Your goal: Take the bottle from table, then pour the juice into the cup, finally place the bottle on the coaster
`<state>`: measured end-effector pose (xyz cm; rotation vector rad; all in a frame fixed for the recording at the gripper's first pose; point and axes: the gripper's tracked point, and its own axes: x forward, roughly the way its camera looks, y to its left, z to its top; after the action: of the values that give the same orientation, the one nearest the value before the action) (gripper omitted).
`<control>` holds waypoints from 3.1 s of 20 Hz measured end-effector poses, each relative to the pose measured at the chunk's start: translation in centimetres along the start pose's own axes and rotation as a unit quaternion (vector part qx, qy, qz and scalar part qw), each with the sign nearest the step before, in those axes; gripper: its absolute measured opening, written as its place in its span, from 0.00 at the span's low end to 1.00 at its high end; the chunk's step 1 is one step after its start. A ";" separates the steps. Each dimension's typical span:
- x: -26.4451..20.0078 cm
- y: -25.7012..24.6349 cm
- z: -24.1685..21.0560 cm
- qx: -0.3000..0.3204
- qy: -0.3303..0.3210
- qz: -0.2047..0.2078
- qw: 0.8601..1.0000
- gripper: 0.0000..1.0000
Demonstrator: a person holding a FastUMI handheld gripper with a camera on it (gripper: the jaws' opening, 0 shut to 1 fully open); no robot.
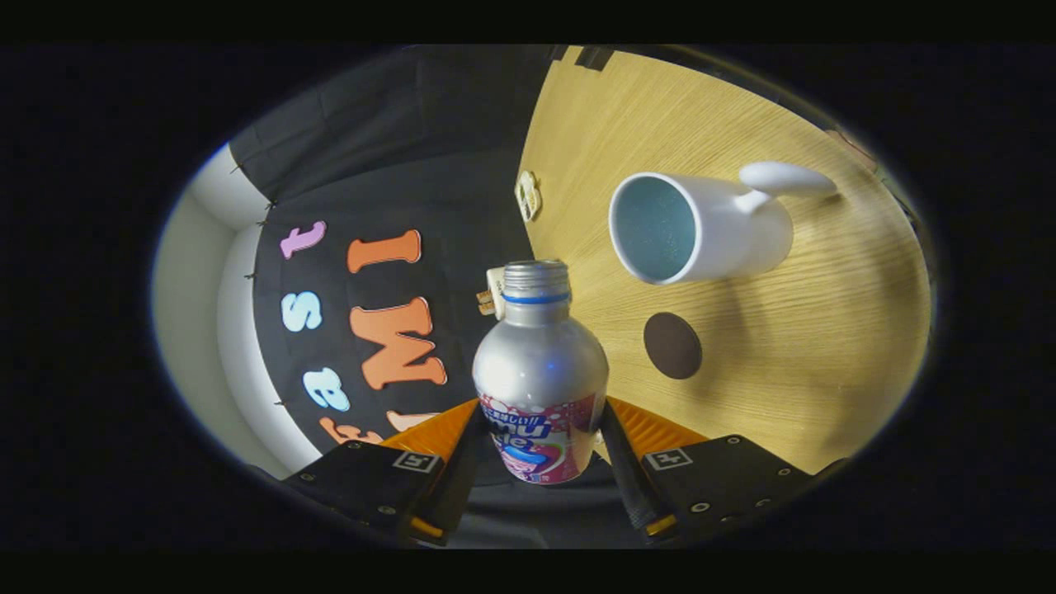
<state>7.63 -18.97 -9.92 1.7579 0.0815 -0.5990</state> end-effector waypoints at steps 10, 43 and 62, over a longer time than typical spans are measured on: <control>-0.5 0.9 -0.5 0.057 0.001 -0.008 0.998 0.75; -0.9 1.7 0.4 0.108 0.002 -0.014 0.994 0.75; -0.9 1.7 0.7 0.133 -0.001 -0.021 0.991 0.75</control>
<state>7.21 -19.88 -8.15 2.0183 0.0375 -0.6666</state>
